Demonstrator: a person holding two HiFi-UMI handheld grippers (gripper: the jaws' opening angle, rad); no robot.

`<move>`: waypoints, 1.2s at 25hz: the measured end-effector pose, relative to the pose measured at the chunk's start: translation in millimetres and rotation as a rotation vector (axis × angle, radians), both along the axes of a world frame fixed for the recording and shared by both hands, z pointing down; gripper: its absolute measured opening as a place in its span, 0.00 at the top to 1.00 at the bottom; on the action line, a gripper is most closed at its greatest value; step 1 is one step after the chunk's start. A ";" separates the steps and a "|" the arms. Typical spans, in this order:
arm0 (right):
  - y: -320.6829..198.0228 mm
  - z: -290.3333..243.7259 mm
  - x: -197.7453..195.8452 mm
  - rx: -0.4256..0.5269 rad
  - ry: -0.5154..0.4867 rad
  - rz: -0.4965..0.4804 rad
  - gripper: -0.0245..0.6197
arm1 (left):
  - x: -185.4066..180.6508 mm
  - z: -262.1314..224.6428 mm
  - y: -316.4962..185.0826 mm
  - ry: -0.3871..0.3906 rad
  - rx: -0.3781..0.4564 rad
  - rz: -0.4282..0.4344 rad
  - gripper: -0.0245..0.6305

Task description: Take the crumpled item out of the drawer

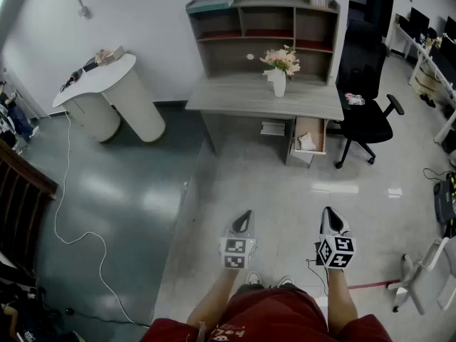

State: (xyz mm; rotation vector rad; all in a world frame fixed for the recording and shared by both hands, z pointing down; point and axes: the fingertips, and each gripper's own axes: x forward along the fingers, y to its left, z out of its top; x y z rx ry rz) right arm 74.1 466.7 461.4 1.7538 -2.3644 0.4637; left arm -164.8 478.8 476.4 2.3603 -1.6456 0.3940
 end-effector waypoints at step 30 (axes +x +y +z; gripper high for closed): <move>-25.9 26.1 -51.8 -0.019 -0.075 0.091 0.97 | -66.5 26.6 -39.6 0.012 0.001 0.007 0.96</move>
